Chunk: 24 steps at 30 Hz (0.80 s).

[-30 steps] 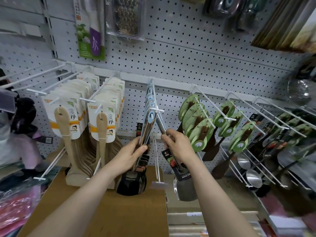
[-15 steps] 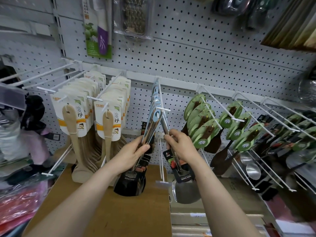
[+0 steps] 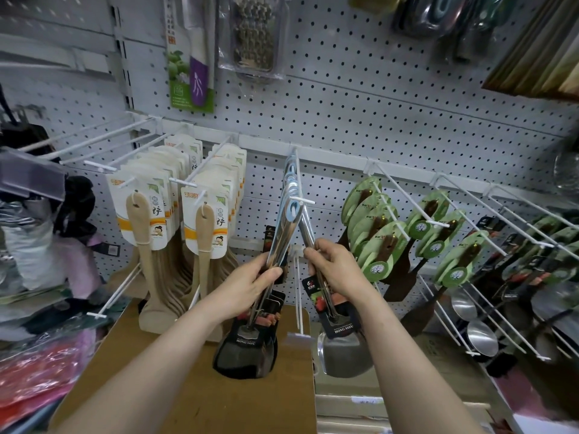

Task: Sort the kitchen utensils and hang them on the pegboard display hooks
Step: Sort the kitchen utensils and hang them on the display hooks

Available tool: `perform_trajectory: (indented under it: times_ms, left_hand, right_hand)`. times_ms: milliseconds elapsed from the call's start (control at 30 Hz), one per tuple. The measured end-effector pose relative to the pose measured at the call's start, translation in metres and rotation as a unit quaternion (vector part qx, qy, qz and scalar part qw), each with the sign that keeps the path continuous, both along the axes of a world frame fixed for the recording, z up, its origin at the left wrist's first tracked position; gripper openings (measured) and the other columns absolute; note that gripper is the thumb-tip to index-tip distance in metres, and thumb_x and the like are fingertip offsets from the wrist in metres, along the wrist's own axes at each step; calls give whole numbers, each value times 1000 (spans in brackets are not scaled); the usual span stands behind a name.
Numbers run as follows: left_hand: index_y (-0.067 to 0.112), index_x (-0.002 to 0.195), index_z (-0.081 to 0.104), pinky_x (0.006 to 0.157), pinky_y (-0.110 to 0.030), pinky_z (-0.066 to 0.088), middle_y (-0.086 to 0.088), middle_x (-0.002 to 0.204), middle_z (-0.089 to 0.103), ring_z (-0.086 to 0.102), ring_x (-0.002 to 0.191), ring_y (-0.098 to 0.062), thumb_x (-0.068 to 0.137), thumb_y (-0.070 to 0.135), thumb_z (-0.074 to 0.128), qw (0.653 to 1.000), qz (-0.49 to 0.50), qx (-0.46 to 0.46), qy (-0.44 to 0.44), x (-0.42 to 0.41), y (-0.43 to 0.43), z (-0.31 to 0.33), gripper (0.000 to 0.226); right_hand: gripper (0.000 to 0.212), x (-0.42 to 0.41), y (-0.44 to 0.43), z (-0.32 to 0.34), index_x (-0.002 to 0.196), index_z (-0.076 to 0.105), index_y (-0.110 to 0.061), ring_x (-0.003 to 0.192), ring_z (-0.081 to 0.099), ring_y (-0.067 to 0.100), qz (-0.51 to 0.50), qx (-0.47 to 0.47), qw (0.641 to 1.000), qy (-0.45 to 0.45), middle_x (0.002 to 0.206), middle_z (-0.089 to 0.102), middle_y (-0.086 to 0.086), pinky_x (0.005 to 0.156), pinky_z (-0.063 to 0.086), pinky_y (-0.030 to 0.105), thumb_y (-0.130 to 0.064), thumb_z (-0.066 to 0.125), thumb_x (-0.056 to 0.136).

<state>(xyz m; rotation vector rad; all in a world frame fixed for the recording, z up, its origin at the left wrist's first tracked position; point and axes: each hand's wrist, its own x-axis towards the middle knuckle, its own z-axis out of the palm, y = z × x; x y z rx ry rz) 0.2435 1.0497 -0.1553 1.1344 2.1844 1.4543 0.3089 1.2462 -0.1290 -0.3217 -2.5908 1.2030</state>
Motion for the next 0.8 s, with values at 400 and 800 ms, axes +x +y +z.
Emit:
perform_trajectory:
  times_ms: [400,800]
  left_hand:
    - [37,98,54,79,-4,40,18,97,62,56,90,17,99,31,44,1000,4,-3,-19,12,-2,23,11]
    - [10,102,58,86,-38,48,-2,89,60,57,85,-17,98,36,46,997,4,-69,32,2,-18,32,29]
  right_hand:
    - [20,-3,-12,6,81,62,-16,60,55,26,46,-124,991,0,63,69,3,61,46,45,-26,58,98]
    - [24,-13,-32,-5,94,67,-8,60,61,22,-10,-116,992,39,70,72,7,62,53,47,-32,61,96]
